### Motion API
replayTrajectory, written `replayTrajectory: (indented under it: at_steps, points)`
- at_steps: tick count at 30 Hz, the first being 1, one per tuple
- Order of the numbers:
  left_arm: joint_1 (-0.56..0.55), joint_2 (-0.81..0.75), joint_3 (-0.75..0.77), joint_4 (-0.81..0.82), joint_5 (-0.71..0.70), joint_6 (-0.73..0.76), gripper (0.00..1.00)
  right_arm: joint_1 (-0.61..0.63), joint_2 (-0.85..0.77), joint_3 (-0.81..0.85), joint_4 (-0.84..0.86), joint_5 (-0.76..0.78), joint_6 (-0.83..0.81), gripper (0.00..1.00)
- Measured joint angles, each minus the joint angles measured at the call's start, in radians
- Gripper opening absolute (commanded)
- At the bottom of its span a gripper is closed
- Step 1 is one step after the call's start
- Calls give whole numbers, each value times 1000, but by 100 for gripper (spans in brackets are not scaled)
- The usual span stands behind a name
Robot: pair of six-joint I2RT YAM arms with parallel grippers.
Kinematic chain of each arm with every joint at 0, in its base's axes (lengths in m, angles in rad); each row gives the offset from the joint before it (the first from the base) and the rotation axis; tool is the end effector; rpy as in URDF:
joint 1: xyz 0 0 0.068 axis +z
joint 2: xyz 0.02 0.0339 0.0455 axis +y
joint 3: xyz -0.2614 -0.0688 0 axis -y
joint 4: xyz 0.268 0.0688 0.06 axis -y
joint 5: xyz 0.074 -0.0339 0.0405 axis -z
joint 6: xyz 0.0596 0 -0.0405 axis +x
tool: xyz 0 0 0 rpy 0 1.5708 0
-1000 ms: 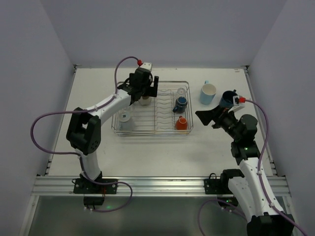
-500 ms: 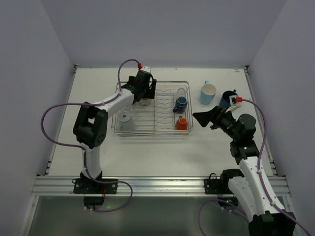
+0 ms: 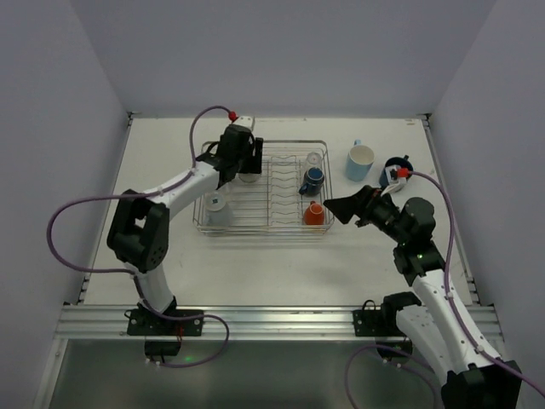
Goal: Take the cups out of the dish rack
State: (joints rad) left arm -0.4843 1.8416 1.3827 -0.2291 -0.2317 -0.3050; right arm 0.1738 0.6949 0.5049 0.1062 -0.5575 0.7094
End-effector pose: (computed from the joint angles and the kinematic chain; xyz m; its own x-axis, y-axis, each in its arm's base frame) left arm 0.4124 -0.2015 0.2166 -0.6250 -0.0015 -0.7806 0.1137 0.9892 -0.0929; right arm 0.2091 0.0687 0.2788 -0.4964 0.4740 -0.7272 -0.4516 0.5744 0.6827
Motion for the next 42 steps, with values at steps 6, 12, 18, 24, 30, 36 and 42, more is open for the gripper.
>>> replayTrajectory:
  at_steps: [6, 12, 18, 24, 30, 36, 42]
  points:
    - [0, -425, -302, 166, 197, -128, 37, 150, 55, -1, 106, 43, 72, 87]
    - [0, -802, -649, 473, 430, -353, 35, 311, 141, -3, 257, 85, 122, 75]
    - [-3, -962, -898, 681, 549, -577, 32, 448, 219, 0, 381, 102, 143, 72]
    - [-3, -1015, -989, 825, 597, -708, 31, 561, 316, 50, 443, 124, 143, 70]
    - [-10, -1012, -1020, 925, 629, -773, 31, 620, 387, 92, 496, 146, 143, 47]
    - [-15, -1009, -1039, 950, 643, -795, 48, 631, 424, 124, 557, 170, 143, 3]
    - [-15, -1017, -1001, 904, 652, -770, 100, 639, 406, 156, 517, 177, 137, 0]
